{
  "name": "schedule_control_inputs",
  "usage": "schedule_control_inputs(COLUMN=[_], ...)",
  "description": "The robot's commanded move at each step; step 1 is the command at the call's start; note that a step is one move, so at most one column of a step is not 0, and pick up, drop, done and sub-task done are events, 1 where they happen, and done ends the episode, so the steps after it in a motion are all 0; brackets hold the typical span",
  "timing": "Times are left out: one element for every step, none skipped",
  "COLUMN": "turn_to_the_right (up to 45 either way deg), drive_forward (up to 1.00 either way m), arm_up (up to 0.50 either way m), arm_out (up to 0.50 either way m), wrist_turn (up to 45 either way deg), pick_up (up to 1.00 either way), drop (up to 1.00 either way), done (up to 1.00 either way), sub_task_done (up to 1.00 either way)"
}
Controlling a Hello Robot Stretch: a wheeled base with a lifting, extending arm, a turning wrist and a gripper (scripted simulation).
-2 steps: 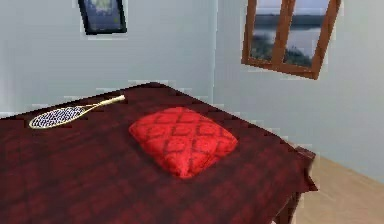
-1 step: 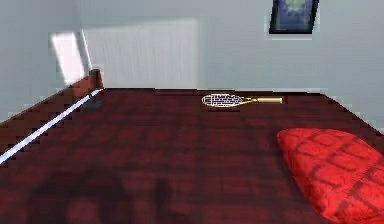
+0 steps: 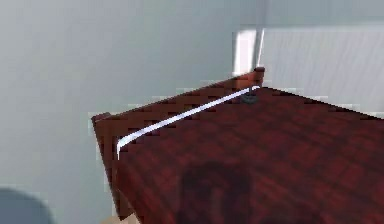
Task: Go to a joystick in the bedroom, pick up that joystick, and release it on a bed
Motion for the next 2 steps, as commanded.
schedule_control_inputs(turn_to_the_right=[-33.0, 45.0], drive_forward=[0.00, 0.00], arm_up=[0.00, 0.00], arm_out=[0.00, 0.00], wrist_turn=[0.0, 0.0], pick_up=[0.00, 0.00], drop=[0.00, 0.00], done=[0.00, 0.00], sub_task_done=[0.00, 0.00])
